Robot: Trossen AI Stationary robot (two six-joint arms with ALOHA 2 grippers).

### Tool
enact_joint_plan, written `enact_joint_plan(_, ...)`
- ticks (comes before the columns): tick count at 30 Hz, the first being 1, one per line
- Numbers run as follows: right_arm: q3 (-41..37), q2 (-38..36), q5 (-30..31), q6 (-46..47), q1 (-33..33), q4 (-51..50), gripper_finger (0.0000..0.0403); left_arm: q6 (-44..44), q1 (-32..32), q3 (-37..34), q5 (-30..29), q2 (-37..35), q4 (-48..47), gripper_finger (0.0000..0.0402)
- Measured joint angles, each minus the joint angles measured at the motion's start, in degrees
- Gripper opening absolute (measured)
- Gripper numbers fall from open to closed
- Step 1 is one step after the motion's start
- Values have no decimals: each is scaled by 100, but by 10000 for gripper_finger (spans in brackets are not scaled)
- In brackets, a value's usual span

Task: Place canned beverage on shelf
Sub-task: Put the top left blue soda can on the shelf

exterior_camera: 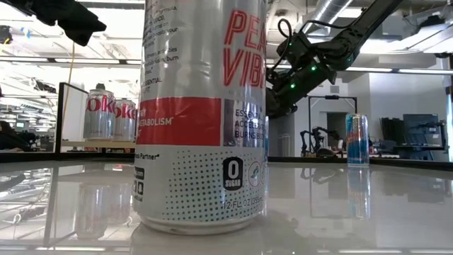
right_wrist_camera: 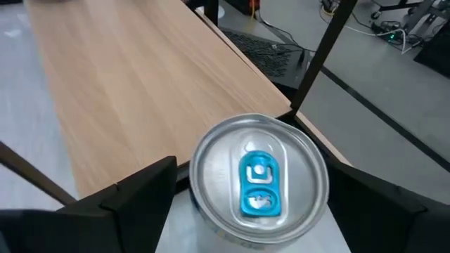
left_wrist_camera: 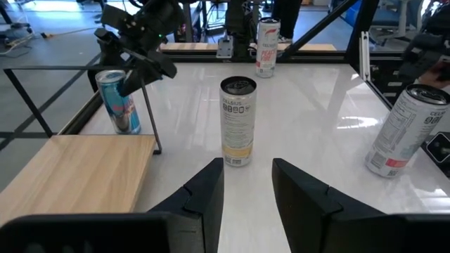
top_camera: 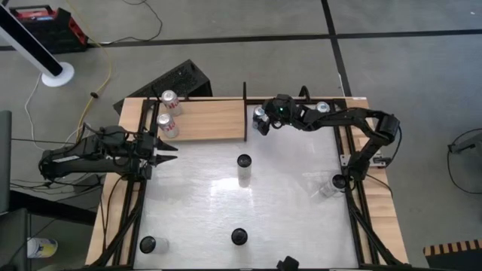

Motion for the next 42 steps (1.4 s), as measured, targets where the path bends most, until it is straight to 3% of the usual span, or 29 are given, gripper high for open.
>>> enact_joint_plan(9,3,-2,141,-233,-7,-12,257,-93,0,0,1,0,-22,108)
enact_joint_plan(15,2,-315,199,-349,-6,-302,256,-136,0,0,1,0,-82,108)
enact_joint_plan(23,4,-1574,747,-409,226,-1153,256,-195,0,0,-8,0,-142,108)
enact_joint_plan(31,4,-2420,1166,-861,1112,38,256,-197,0,0,-49,0,-105,108)
enact_joint_plan(36,51,-2325,1372,-1392,1672,1113,256,-179,0,0,-66,0,-105,108)
enact_joint_plan(42,1129,-1174,1356,-1397,2058,742,256,-84,0,0,-157,0,-103,108)
